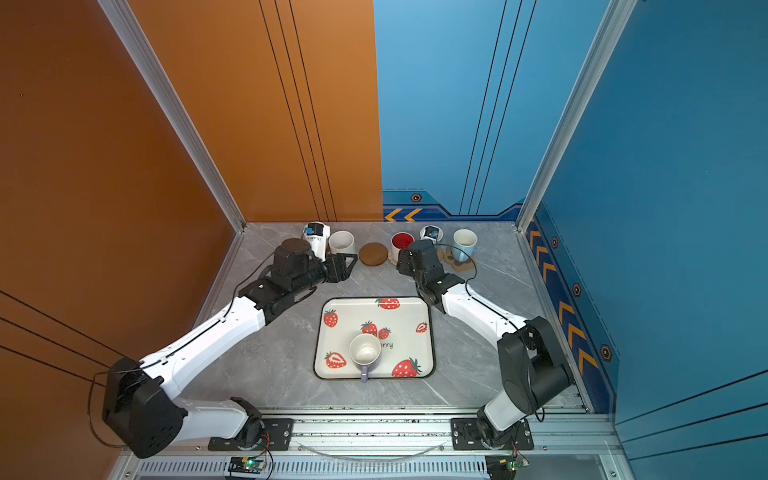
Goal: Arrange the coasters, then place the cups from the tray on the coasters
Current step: 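Move the left gripper over the lavender mug while the right gripper draws back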
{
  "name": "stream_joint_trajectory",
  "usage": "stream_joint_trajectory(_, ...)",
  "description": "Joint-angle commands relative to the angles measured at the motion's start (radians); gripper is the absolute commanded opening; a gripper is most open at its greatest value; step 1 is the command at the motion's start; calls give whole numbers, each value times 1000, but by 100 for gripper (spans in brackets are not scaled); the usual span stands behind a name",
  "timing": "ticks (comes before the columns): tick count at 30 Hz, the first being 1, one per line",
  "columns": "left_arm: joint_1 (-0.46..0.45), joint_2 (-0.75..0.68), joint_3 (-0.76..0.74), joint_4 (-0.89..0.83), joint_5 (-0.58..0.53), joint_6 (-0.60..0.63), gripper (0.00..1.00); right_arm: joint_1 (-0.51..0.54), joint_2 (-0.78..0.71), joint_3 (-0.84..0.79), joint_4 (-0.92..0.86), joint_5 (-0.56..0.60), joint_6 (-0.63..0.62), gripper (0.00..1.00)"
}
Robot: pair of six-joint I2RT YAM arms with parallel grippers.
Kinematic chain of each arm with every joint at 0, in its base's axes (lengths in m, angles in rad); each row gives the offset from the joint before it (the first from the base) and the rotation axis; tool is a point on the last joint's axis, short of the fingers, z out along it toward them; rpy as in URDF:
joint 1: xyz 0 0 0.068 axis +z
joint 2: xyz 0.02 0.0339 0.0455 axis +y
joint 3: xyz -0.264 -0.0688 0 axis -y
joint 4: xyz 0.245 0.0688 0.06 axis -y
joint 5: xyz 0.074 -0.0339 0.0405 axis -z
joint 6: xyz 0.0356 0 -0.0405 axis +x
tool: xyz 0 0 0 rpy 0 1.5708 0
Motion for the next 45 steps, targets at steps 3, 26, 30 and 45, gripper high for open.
stream_joint_trajectory(3, -97, -27, 87, -339, -208, 109, 69, -27, -49, -51, 72, -40, 42, 68)
stream_joint_trajectory(26, -500, -82, 17, -739, -248, -105, 73, -57, -42, -92, 137, -88, 80, 69)
stream_joint_trajectory(30, -542, -76, -17, -744, -230, -171, 73, -56, -41, -95, 138, -87, 80, 69)
stream_joint_trajectory(45, -679, 26, -105, -741, -173, -334, 74, -54, -29, -97, 162, -108, 93, 69)
